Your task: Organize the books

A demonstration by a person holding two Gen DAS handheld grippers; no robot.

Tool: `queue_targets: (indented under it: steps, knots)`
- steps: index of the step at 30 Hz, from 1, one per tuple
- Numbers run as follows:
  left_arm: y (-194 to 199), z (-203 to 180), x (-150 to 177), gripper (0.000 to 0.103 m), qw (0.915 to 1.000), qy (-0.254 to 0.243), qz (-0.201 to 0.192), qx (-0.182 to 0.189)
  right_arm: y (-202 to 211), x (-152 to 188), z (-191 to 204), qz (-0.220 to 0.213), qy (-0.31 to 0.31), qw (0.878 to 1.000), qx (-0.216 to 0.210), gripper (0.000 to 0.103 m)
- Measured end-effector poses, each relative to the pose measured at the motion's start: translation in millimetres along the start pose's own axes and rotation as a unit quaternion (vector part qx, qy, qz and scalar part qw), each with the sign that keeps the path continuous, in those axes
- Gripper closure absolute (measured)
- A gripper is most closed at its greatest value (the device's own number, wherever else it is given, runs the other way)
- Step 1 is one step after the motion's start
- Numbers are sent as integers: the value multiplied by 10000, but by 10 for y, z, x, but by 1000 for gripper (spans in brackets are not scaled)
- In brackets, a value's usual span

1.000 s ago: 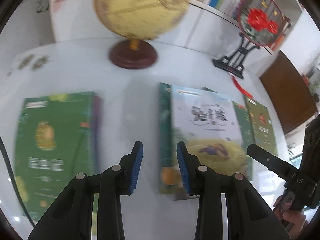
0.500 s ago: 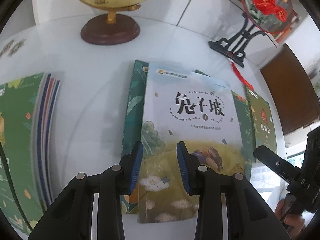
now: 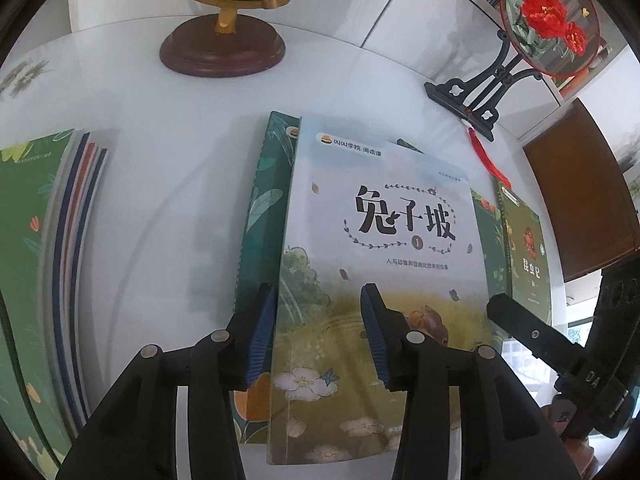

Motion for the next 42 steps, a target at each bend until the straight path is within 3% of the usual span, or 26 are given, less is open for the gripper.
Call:
queue_targets:
  steps: [10, 14, 17, 22, 28, 30, 33, 35, 36, 39, 42]
  knots:
    - [32, -50, 30, 61, 9999, -92, -60, -85, -45, -55, 74, -40, 159, 9993, -321, 42]
    - [128, -107, 68, 61, 9996, -179, -175, 152, 139, -90, 80, -373, 333, 9943, -938, 42]
    - [207, -150, 112, 61, 9966, -59, -240, 781, 316, -123, 36, -791, 157, 9819, -1714, 46]
    - [193, -217, 129, 61, 9968, -110, -343, 717, 254, -107, -7, -664, 354, 9902, -1180, 56]
    - [175, -142, 24, 61, 9903, 437, -406, 1252, 124, -41, -239, -284, 166, 9971, -690, 58]
    - [72, -106, 21, 61, 9907, 597, -210, 1202, 21, -4, -339, 26, 166, 9986, -503, 62]
    - [40, -139, 64, 61, 9926, 498, -233, 1079, 61, -1, -397, -136, 11, 9991, -401, 62]
    - [-11, -190, 94, 61, 9961, 287, -215, 801, 51, 2, -416, -153, -101, 9987, -480, 61]
    - [-25, -205, 104, 61, 9975, 136, -218, 652, 36, 9, -418, -147, -171, 9977, -640, 53]
    - [-38, -255, 110, 61, 9985, -304, -349, 290, 35, -17, -552, -325, -604, 9881, -1375, 53]
    - [-39, -223, 86, 61, 9985, -276, -323, 344, 69, -44, -656, -459, -1017, 9617, -2503, 55]
Point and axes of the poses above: each gripper's, at about its wrist camera, not at the fingertips, and y roughly against the way its jaws point, z to its left, x to its underside, the point moved 4 cm from there along -y, roughly the way its jaws point, and after that the axes turned 11 degrees about y, right-handed, at the moved point
